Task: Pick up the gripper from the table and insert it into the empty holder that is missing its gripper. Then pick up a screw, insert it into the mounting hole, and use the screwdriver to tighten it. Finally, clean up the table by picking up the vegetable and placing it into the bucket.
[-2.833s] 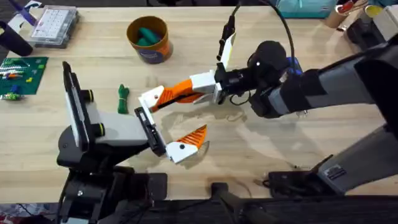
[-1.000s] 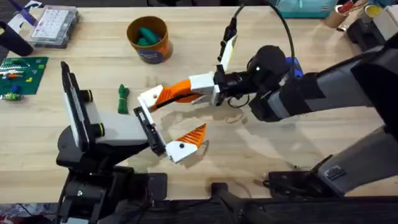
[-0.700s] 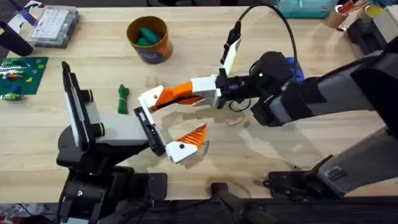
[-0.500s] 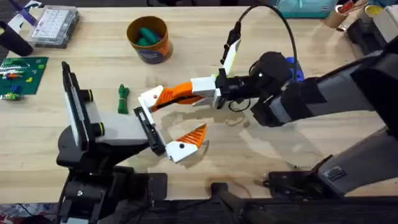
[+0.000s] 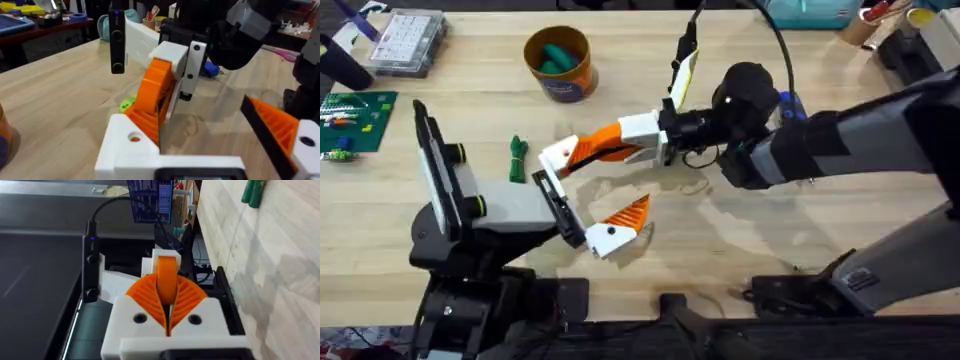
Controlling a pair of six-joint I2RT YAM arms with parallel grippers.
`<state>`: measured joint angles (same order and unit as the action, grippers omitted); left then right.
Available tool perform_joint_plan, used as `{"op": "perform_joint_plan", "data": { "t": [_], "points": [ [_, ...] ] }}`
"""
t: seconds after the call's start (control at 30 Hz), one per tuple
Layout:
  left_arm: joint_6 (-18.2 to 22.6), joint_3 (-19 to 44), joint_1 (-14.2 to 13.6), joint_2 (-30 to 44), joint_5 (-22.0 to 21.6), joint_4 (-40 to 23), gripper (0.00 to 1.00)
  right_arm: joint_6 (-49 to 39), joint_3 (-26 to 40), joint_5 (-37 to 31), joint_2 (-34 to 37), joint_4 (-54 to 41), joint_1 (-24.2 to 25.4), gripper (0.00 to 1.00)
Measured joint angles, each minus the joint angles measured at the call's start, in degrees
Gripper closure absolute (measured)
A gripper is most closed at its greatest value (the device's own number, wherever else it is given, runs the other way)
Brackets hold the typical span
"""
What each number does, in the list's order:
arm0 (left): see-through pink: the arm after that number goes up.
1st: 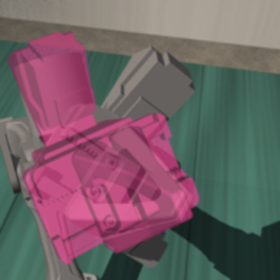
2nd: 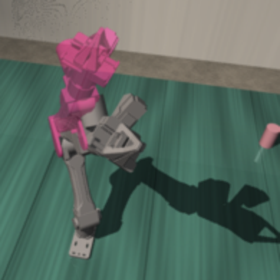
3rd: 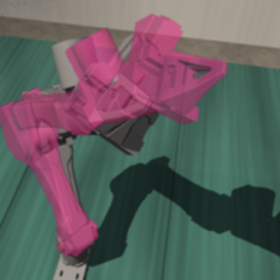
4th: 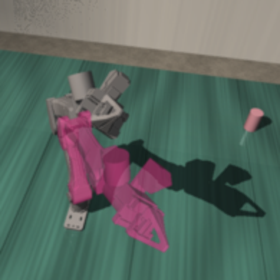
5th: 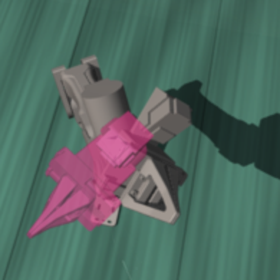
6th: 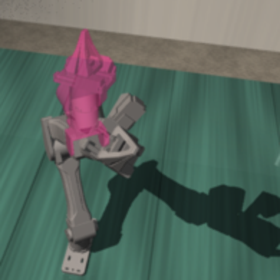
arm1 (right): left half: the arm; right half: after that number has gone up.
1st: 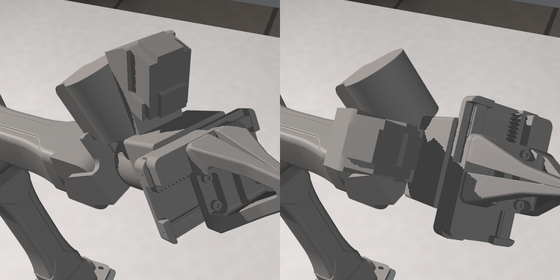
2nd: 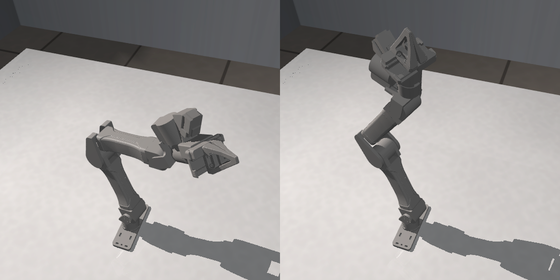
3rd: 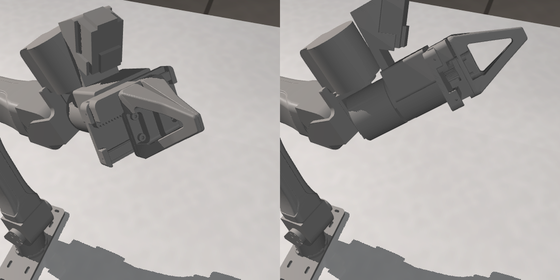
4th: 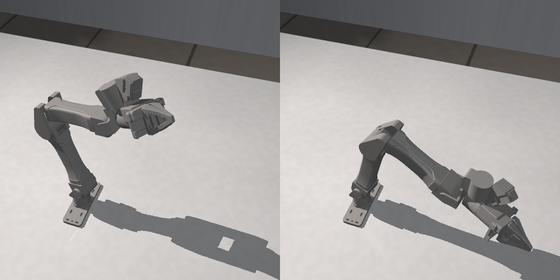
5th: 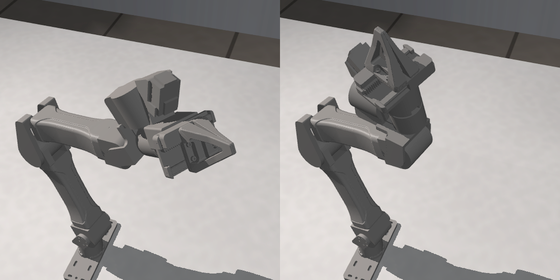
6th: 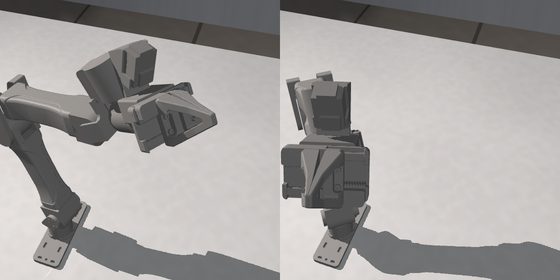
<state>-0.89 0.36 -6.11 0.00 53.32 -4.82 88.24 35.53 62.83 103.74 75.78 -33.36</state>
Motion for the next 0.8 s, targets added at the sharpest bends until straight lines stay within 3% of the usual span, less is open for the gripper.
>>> {"op": "perform_joint_plan", "data": {
  "t": [0.63, 0.7, 0.8],
  "points": [
    [0.0, 0.0, 0.0, 0.0, 0.0, 0.0, 0.013, -0.2, 0.0, 0.0, 0.0, -0.2, 0.0, 0.987],
    [0.0, 0.0, 0.0, 0.0, 0.0, 0.0, 0.013, -0.2, 0.0, 0.1, 0.0, -0.3, 0.0, 0.900],
    [0.0, 0.0, -0.3, 0.0, 1.3, -0.1, 0.013, -0.2, 0.2, 0.0, 0.0, -0.4, -0.4, 0.502]
  ]
}}
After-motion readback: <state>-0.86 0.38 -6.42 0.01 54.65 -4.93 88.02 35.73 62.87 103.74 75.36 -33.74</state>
